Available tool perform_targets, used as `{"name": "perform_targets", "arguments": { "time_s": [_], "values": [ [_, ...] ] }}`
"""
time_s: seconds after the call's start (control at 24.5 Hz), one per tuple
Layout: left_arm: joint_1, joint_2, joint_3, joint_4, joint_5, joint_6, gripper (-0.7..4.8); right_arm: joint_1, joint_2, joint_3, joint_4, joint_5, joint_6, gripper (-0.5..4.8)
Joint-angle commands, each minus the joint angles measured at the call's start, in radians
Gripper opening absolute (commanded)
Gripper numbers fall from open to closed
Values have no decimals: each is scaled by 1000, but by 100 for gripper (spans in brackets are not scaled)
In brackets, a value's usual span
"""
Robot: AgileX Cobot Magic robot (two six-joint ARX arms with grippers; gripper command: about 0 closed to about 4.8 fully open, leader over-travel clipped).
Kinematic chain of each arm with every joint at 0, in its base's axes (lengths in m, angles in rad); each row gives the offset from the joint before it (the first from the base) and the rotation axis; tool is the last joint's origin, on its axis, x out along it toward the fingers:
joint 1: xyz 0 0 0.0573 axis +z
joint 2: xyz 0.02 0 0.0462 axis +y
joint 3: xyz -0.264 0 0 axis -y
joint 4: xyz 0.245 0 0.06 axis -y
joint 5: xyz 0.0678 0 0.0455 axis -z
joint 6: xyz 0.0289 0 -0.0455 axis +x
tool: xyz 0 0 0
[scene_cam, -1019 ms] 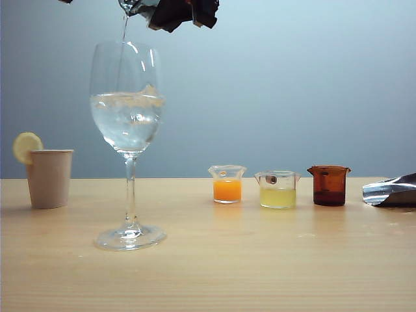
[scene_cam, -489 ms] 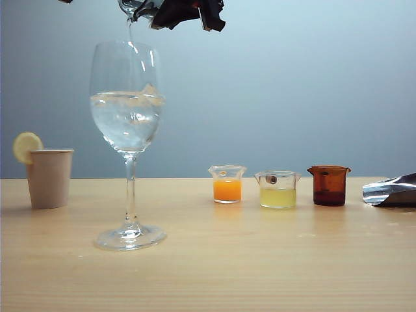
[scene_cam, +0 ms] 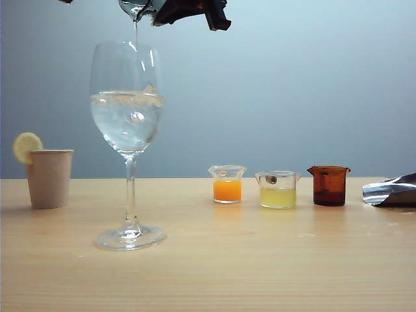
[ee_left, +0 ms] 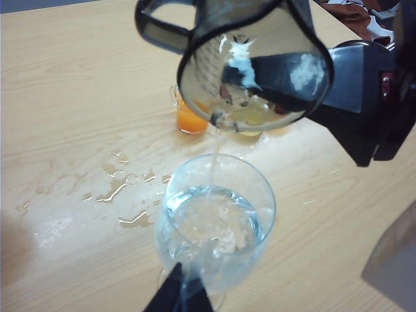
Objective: Pick up the first measuring cup from the left, pour the coconut rum inside into the goblet, and finally put the measuring cup back in its original place.
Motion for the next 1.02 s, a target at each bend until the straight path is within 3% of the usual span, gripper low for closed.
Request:
{"name": "perform_targets", "arguments": {
  "time_s": [0.04, 0.33, 0.45, 0.61, 0.77, 0.9, 1.02],
  "values": [
    [-1, -2, 3, 5, -3, -6, -5, 2, -4, 3, 25, -3, -16, 135],
    [0, -2, 3, 5, -3, -6, -5, 1, -4, 3, 22, -35, 0, 135],
    [-1, -2, 3, 5, -3, -6, -5, 0, -4, 4, 28, -34, 118, 135],
    [-1, -2, 3, 5, -3, -6, -5, -16, -5, 5, 50, 1, 471, 135],
    [-1, -2, 3, 5, -3, -6, -5, -92, -12, 5, 72, -41, 925, 135],
    [-1, -2, 4, 6, -3, -6, -5, -216, -26, 2, 51, -282, 1183, 135],
    [-1, -2, 3, 6, -3, -6, -5, -294, -26, -16, 37, -445, 1254, 135]
  ]
}}
